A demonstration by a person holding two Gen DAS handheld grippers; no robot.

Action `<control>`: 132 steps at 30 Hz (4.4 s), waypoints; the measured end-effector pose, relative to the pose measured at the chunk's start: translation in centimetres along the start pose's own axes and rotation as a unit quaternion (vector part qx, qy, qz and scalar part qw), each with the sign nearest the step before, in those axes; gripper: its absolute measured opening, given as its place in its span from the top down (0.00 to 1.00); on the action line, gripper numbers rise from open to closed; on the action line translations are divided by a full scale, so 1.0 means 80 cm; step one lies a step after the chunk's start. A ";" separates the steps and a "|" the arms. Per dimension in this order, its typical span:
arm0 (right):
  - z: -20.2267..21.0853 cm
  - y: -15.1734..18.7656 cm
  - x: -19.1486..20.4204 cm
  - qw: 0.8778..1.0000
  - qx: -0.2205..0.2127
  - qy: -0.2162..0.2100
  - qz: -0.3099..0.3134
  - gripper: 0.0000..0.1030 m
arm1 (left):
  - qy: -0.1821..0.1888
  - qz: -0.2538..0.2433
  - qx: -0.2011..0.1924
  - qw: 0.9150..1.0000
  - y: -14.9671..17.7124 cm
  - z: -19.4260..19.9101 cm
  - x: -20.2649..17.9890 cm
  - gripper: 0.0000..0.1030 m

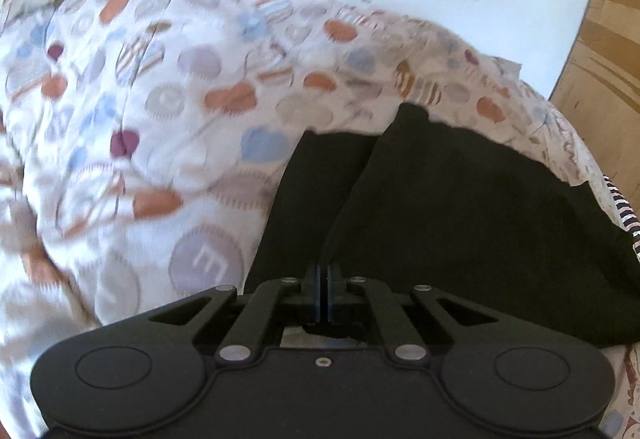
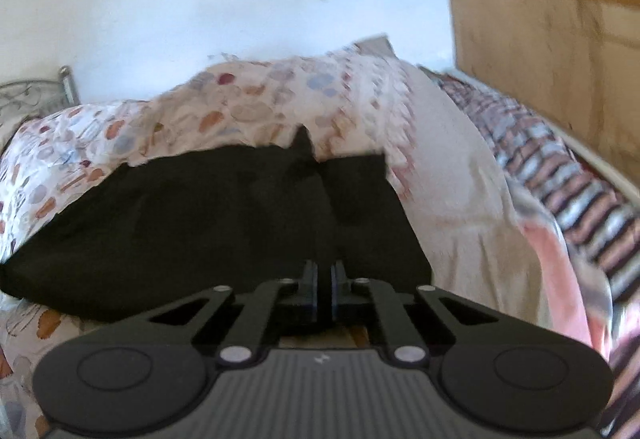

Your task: Fold small clothes

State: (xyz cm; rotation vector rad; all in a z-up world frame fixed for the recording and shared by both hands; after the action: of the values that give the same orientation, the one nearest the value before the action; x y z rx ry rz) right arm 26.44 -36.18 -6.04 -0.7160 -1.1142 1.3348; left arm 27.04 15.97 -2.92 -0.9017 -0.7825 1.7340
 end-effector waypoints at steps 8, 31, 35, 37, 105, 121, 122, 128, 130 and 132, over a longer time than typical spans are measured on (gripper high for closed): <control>0.004 0.002 -0.004 1.000 -0.004 0.004 0.014 0.98 | -0.002 0.000 0.006 1.000 0.006 -0.002 0.000 0.98; 0.015 0.011 -0.009 1.000 -0.016 0.018 -0.015 0.86 | -0.034 -0.007 0.019 0.999 0.001 0.011 -0.010 0.40; 0.021 0.009 -0.008 0.999 -0.024 0.023 -0.013 0.74 | -0.029 -0.002 0.012 1.000 -0.004 0.021 -0.011 0.15; 0.024 0.008 -0.011 0.999 -0.026 0.028 -0.014 0.38 | -0.034 -0.005 0.004 0.999 -0.005 0.026 -0.013 0.02; -0.082 0.056 0.264 0.988 -0.022 -0.008 0.149 0.00 | -0.004 0.065 0.061 0.996 0.051 0.034 -0.017 0.01; -0.087 0.074 0.254 0.990 -0.020 -0.018 0.138 0.00 | 0.061 0.194 0.055 0.978 0.046 -0.036 -0.042 0.01; -0.086 0.074 0.254 0.990 -0.020 -0.018 0.137 0.00 | 0.053 0.196 0.054 0.978 0.045 -0.040 -0.043 0.01; -0.085 0.075 0.253 0.990 -0.021 -0.019 0.136 0.00 | 0.025 0.197 0.049 0.979 0.038 -0.049 -0.046 0.01; -0.084 0.075 0.252 0.990 -0.021 -0.019 0.135 0.00 | 0.022 0.194 0.050 0.980 0.036 -0.050 -0.046 0.01; -0.084 0.075 0.252 0.991 -0.021 -0.019 0.134 0.00 | 0.020 0.194 0.050 0.980 0.036 -0.051 -0.045 0.01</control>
State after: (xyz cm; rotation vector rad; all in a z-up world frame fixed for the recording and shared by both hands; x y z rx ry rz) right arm 27.97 -14.41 -9.63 -0.8998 -1.1070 1.5602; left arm 29.99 12.05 -6.61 -1.0681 -0.5077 2.0651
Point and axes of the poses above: each gripper's, at about its wrist camera, not at the fingertips, and z roughly against the way its jaws point, x to its left, y to its underside, the point moved 1 cm from there along -z, roughly the way its jaws point, and after that the axes turned 10 degrees about -x, right-handed, at the moved point
